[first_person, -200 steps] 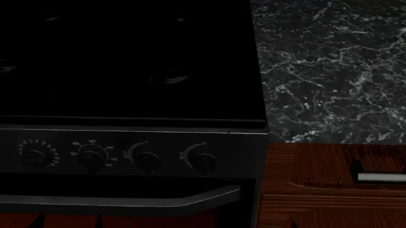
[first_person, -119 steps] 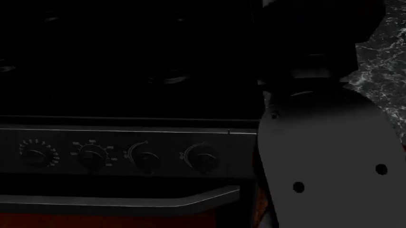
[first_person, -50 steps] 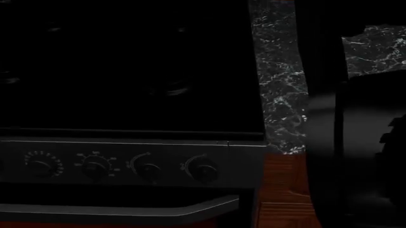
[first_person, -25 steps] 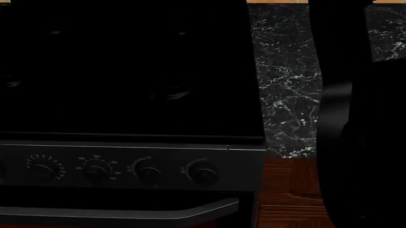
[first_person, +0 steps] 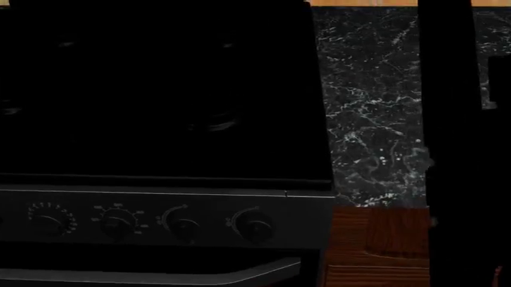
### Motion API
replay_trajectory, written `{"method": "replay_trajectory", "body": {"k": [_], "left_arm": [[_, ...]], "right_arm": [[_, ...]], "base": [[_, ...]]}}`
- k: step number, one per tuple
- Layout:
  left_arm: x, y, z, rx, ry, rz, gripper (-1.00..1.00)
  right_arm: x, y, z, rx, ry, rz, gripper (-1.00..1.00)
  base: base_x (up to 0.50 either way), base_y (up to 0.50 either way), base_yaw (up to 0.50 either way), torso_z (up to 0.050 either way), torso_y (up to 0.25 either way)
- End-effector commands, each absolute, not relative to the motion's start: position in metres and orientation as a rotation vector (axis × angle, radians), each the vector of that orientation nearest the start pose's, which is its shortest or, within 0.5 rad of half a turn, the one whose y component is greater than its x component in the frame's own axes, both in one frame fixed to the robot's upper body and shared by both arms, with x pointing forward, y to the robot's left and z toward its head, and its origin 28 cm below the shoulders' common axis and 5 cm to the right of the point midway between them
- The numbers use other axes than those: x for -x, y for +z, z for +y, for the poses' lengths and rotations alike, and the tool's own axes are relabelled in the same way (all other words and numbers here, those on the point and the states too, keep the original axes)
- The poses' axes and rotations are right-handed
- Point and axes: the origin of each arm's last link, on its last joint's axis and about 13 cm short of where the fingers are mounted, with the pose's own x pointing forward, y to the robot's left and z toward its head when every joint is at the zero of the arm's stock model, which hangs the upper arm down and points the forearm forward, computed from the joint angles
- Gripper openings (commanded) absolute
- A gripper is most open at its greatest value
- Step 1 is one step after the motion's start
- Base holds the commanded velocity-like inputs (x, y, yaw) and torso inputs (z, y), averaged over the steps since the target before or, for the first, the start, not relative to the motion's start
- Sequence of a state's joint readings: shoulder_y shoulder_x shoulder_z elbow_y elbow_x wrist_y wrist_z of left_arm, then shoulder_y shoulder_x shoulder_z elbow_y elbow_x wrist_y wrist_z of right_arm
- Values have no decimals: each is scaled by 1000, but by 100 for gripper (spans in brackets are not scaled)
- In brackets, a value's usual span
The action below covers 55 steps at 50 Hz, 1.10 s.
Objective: Press the stop button on the microwave
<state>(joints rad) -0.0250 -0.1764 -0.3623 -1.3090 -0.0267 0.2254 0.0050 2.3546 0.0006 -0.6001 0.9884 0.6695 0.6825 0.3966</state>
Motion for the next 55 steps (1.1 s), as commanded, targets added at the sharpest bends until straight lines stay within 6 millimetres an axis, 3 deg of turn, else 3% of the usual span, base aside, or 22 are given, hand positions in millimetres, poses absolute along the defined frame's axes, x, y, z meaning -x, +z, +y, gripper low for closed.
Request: {"method": "replay_trajectory", "body": {"k": [1,13,22,31,55], "left_arm": [[-45,-152,295,67,429,1002,100],[-45,-152,295,67,429,1002,100],[-45,-152,295,67,429,1002,100],[-45,-152,295,67,429,1002,100],[-45,-152,295,67,429,1002,100]], "right_arm": [[-283,587,-36,33,-19,-609,100],[-283,589,-36,30,-41,-637,100],[-283,588,-33,49,0,-641,100],[-288,585,-35,53,-36,-628,100],[-273,597,-28,33,3,-755,100]], "base": [[500,-59,0,50,98],[489,-52,0,50,98],[0,0,0,50,97],[476,-117,0,50,97],[113,0,0,50,97]]}}
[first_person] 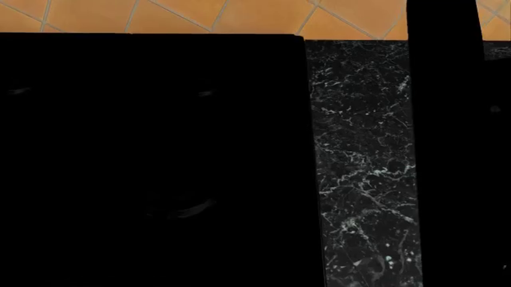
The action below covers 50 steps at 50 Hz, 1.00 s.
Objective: Press the stop button on the microwave
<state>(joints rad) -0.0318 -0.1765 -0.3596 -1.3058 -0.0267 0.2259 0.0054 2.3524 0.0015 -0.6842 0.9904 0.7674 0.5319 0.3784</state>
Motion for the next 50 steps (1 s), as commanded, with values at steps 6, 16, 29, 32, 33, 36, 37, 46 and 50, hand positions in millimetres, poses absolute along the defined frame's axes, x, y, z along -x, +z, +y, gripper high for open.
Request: {"method": "replay_trajectory", "body": {"k": [6,16,29,32,33,36,37,46,50], "left_arm": [[-45,-152,295,67,429,1002,100],[-45,-152,295,67,429,1002,100],[-45,-152,295,67,429,1002,100],[-45,-152,295,67,429,1002,100],[-45,-152,295,67,429,1002,100],[-45,-152,295,67,429,1002,100],[-45,-152,295,67,429,1002,100],[-45,-152,295,67,429,1002,100],[-45,-152,295,67,429,1002,100]], "right_arm": [[-267,599,-27,26,5,-767,100],[-260,602,-26,32,7,-786,100],[-264,601,-26,49,23,-786,100],[-264,601,-27,36,10,-788,100],[-264,601,-27,41,7,-795,100],[-265,601,-26,41,5,-791,100],[-264,601,-26,40,10,-792,100],[-263,599,-23,51,21,-784,100],[-266,598,-23,54,15,-774,100]], "base": [[0,0,0,50,98],[0,0,0,50,98],[115,-52,0,50,97],[405,-150,0,50,97],[0,0,0,50,98],[0,0,0,50,96],[0,0,0,50,98],[0,0,0,50,98],[439,-184,0,50,99]]}}
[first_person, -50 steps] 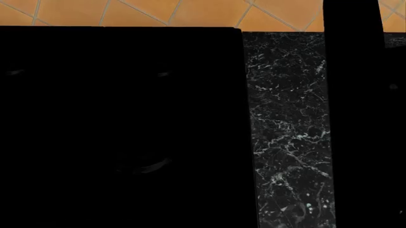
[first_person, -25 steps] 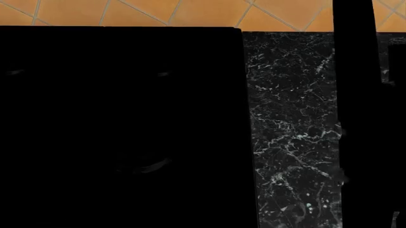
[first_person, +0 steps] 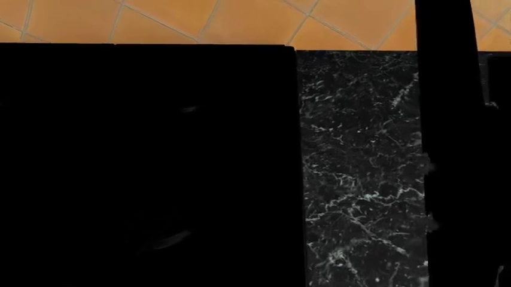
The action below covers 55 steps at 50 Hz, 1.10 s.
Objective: Press the stop button on the microwave
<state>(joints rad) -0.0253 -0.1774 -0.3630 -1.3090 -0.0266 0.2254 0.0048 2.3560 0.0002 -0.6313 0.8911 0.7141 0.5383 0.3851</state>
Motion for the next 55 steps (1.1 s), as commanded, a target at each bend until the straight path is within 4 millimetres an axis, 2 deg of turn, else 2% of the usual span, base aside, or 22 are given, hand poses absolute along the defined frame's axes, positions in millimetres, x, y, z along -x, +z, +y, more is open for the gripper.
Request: {"method": "replay_trajectory", "body": {"k": [1,12,18,22,23,39,47,55], "left_arm": [[-45,-152,295,67,429,1002,100],[-45,-152,295,67,429,1002,100],[-45,-152,295,67,429,1002,100],[-45,-152,295,67,429,1002,100],[-45,-152,295,67,429,1002,100],[-45,-152,295,67,429,1002,100],[-45,-152,295,67,429,1002,100],[-45,-152,295,67,429,1002,100]], "right_arm": [[-267,598,-23,52,25,-780,100],[-264,599,-24,52,22,-782,100],[-266,598,-24,68,15,-771,100],[-269,597,-25,50,7,-780,100],[-268,597,-26,12,12,-787,100],[-270,595,-28,44,4,-780,100],[-266,589,-29,59,-18,-752,100],[-250,591,-29,61,-23,-762,100]], "base": [[500,-74,0,50,98],[45,0,0,50,98],[0,0,0,50,98],[0,500,0,50,97],[0,0,0,50,98],[0,0,0,50,95],[0,0,0,0,0],[0,0,0,0,0]]}}
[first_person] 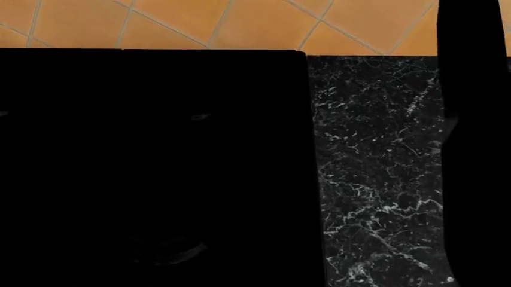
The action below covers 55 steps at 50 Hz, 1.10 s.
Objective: Press the stop button on the microwave
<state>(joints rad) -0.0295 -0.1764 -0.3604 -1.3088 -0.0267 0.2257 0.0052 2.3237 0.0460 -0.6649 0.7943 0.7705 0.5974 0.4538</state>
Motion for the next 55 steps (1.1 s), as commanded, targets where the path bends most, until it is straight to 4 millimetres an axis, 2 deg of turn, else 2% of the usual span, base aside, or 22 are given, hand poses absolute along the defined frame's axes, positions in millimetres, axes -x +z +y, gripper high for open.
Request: {"method": "replay_trajectory", "body": {"k": [1,4,17,28,39,46,55], "left_arm": [[-45,-152,295,67,429,1002,100],[-45,-152,295,67,429,1002,100],[-45,-152,295,67,429,1002,100],[-45,-152,295,67,429,1002,100],[-45,-152,295,67,429,1002,100],[-45,-152,295,67,429,1002,100],[-45,-152,295,67,429,1002,100]], "right_arm": [[-248,591,-30,59,-21,-765,-100],[-240,591,-30,53,-5,-775,-100],[-231,580,-29,60,-2,-720,-100],[-221,564,-27,64,10,-602,-100],[-214,557,-24,74,25,-581,-100],[-210,548,-21,92,14,-554,-100],[-217,537,-22,101,-1,-517,-100]], "base": [[0,0,0,0,0],[0,0,0,0,0],[0,0,0,0,0],[0,0,0,0,0],[0,0,0,0,0],[0,0,0,0,0],[0,0,0,0,0]]}}
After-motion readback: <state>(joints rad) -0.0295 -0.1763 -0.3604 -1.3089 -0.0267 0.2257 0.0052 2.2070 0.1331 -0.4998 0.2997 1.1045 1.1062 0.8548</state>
